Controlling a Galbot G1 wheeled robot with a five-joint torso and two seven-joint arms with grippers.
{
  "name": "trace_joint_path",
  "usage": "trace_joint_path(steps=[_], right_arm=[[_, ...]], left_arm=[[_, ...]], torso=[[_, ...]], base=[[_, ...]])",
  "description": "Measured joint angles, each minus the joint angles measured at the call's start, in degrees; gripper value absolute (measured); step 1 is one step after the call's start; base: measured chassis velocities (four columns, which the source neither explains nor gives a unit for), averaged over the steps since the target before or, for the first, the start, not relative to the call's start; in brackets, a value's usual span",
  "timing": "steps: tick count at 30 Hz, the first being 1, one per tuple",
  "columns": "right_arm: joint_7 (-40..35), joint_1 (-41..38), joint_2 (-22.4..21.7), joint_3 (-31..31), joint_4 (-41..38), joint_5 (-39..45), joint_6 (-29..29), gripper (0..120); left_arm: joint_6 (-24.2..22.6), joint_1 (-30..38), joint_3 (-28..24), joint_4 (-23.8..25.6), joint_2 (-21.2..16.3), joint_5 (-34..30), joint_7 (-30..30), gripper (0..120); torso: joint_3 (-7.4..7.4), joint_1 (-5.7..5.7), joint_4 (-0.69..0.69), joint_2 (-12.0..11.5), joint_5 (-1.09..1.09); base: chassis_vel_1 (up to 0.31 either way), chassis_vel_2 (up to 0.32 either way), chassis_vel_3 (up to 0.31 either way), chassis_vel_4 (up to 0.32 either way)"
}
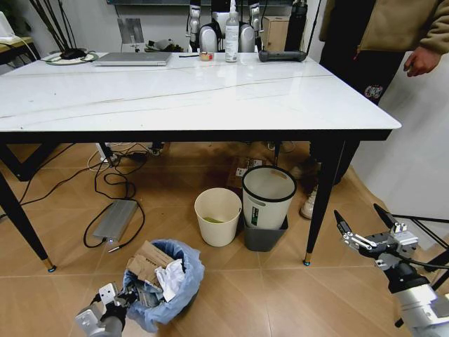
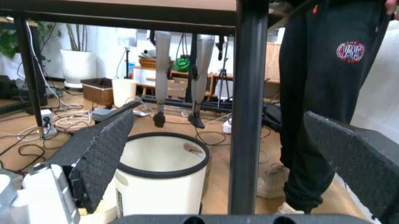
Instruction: Pick up the trash bin and place the trash from the table into it.
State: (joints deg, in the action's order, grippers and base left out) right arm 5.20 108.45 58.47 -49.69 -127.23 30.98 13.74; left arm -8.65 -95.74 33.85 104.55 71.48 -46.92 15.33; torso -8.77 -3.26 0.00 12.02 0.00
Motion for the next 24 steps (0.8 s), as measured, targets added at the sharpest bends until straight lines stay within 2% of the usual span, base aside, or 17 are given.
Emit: trace_joint_path(steps=[10,18,24], right_arm=[[0.0,0.0,0.0,0.0,0.0,0.0,0.0,100],[0.0,0.0,0.0,0.0,0.0,0.0,0.0,100],[0.0,0.0,0.0,0.0,0.0,0.0,0.0,100]], left_arm=[[-0.3,2.1,0.0,-4.4,0.1,-0.8,0.7,0],[-1.0,1.9,0.0,-4.3,-0.4,-1.9,2.1,0],[-1.6,0.6,0.8,-2.4,-1.2,-1.9,2.9,0]], torso=[[-0.09,-0.04,0.00,0.1,0.00],[-0.13,-0.05,0.01,0.2,0.01],[-0.16,-0.06,0.00,0.2,0.00]], base=[[0.000,0.000,0.000,0.000],[0.000,0.000,0.000,0.000],[0.000,0.000,0.000,0.000]])
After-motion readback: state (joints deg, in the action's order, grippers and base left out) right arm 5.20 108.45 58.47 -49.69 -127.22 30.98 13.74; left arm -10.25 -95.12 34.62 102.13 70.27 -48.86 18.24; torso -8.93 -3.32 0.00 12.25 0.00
